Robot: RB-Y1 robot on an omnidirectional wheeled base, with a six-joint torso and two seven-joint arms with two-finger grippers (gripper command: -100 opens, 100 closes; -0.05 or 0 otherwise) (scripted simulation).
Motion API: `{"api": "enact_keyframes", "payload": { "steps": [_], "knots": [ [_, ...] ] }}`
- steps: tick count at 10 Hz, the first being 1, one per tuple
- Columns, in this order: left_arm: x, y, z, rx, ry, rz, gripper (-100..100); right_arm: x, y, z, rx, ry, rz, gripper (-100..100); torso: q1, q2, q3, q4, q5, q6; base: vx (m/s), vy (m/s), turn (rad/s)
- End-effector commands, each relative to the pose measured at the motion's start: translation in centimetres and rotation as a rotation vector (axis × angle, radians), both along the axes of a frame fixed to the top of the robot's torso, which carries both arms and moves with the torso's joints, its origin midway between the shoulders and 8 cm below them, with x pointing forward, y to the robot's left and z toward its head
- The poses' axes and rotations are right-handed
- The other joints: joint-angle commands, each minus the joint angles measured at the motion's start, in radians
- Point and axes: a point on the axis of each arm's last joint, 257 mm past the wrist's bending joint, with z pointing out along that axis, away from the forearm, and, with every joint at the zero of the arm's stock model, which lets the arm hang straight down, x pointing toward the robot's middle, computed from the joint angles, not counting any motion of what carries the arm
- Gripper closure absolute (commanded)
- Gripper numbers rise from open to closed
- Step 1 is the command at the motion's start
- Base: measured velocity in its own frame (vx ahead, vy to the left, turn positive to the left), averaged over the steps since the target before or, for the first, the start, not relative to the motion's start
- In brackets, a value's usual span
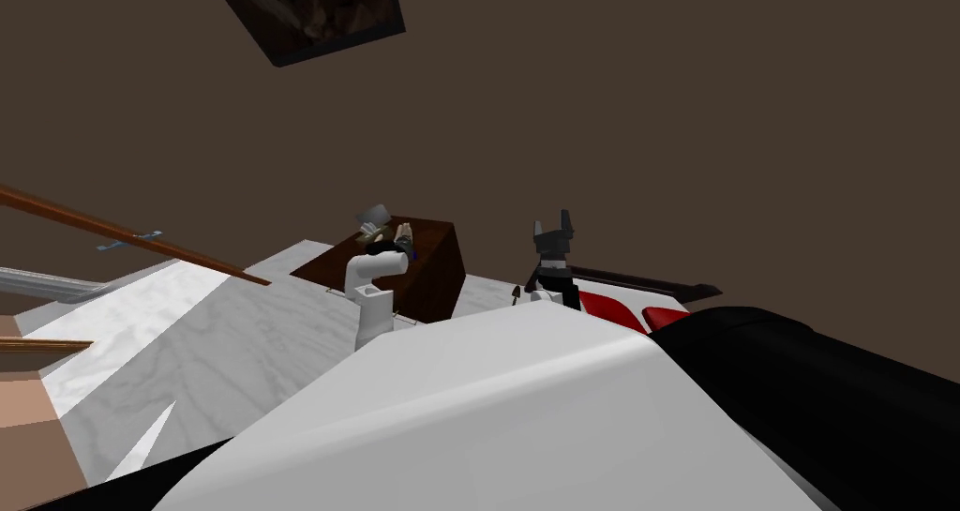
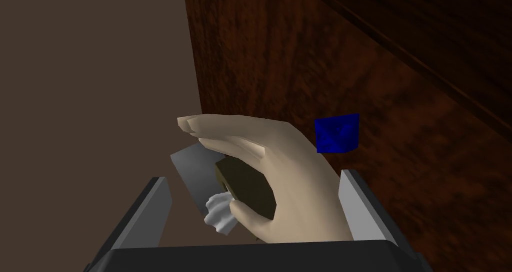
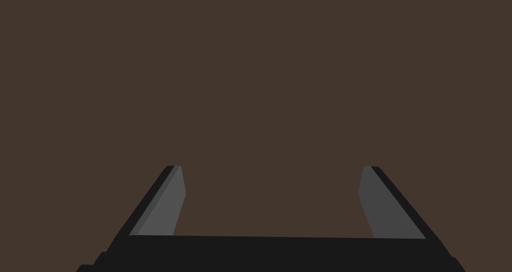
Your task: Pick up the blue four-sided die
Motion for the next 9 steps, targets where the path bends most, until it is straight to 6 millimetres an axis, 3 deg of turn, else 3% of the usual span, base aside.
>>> {"api": "enact_keyframes", "payload": {
  "steps": [1, 9],
  "knots": [
    [-0.5, 0.6, -1.0, -0.005, 0.048, 0.019, -100, 0.0, 0.0, 0.0, 0.000, 0.000, 0.000, 0, 0.000, 0.000, 0.000, 0.000, 0.000, 0.000, 0.024, 0.024, -0.049],
    [-2.1, 3.8, -4.2, -0.052, 0.248, 0.137, -100, 0.0, 0.0, 0.0, 0.000, 0.000, 0.000, 0, 0.001, 0.000, 0.000, 0.000, 0.000, -0.001, 0.023, 0.027, -0.068]
  ]
}}
